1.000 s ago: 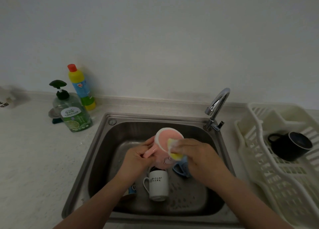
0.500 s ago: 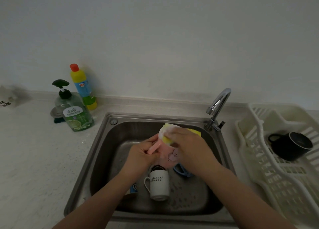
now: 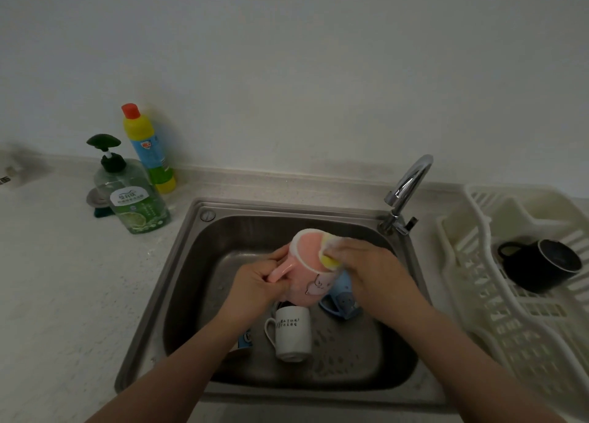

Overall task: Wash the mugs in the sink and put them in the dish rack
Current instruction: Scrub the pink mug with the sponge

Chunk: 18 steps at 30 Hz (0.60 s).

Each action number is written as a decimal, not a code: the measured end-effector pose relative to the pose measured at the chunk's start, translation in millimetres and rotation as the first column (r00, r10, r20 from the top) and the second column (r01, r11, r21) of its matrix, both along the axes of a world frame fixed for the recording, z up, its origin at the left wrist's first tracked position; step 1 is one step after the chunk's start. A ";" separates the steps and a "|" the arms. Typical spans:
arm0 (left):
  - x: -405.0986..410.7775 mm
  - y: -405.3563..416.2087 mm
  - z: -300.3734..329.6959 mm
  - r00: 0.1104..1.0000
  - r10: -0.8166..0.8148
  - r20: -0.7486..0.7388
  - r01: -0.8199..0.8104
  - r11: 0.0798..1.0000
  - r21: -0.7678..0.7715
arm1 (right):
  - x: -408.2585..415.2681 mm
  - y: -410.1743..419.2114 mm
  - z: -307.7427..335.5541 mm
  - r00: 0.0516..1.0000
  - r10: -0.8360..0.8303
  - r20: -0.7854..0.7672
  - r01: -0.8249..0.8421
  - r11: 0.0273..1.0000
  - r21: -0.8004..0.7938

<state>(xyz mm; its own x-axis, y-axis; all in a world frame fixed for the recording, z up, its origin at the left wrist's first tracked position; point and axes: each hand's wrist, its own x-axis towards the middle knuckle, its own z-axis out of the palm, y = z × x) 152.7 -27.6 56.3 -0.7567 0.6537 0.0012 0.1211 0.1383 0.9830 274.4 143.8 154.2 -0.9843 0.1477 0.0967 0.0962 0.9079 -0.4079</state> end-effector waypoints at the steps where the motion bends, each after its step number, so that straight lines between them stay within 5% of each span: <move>1: 0.0 0.7 -2.7 1.000 0.004 0.013 -0.004 1.000 -0.003 | -7.1 -0.1 -1.0 0.999 0.027 0.027 -0.027 1.000 0.006; 4: -5.5 2.7 -11.7 0.992 0.071 0.100 -0.069 0.997 -0.026 | -36.4 5.3 -6.6 0.994 0.102 0.042 -0.101 0.995 -0.026; 10: -33.8 -7.4 -29.6 0.895 0.334 0.297 -0.288 0.939 -0.190 | -114.4 54.5 -61.8 0.971 -0.235 -0.034 0.233 0.970 -0.062; 18: -69.1 -25.3 -49.8 0.828 0.430 0.359 -0.355 0.899 -0.256 | -233.9 73.2 -124.9 0.986 0.016 0.167 -0.053 0.974 0.221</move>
